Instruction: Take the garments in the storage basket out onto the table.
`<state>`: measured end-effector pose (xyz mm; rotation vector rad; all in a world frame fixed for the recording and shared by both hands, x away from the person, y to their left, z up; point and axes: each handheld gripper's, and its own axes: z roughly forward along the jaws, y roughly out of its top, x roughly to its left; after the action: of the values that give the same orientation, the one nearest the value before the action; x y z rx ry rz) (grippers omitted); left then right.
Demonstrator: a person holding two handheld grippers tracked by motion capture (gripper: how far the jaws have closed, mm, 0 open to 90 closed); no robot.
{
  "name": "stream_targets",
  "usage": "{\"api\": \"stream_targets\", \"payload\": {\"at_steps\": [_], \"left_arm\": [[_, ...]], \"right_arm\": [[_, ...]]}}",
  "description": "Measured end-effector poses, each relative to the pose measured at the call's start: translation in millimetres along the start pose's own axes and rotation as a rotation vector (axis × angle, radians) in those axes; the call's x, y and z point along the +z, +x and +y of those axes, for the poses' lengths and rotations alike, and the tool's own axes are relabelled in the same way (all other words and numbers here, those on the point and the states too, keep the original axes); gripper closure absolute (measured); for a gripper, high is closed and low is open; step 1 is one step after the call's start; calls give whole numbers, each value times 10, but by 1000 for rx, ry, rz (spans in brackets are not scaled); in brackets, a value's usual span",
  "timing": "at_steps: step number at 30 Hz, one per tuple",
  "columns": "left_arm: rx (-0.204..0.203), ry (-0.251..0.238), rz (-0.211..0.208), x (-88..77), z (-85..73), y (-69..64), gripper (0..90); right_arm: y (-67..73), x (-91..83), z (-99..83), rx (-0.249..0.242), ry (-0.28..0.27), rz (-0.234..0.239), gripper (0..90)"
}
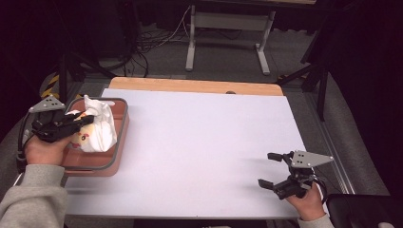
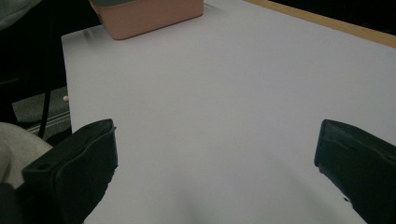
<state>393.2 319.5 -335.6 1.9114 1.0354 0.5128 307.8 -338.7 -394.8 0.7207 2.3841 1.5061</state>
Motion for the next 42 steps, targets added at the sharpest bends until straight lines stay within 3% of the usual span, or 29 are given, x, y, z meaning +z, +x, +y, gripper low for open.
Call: {"api": "stream_targets", "payload": {"at_steps": [11,15,19,23,32,42], "left_arm": [[17,-77,-56,-74,171,-188,742],[30,-92,-82,-67,240,-293,742],[45,-106,-145,-42,342,-461,741],[66,-116,-164,-22,406,-572,741],[103,-143,-231,92,548,-871,740],[141,-131,-291,307,665,-1162,739]], "right_arm": [[-7,-3,-4,4,-1,0,0],[-10,-15,-3,5,-5,-1,0],[3,-30,11,-2,-5,-6,0],[8,-41,17,-5,-8,-7,0],[17,-65,29,-11,-9,-8,0],[12,-79,22,-12,-8,-13,0]]}}
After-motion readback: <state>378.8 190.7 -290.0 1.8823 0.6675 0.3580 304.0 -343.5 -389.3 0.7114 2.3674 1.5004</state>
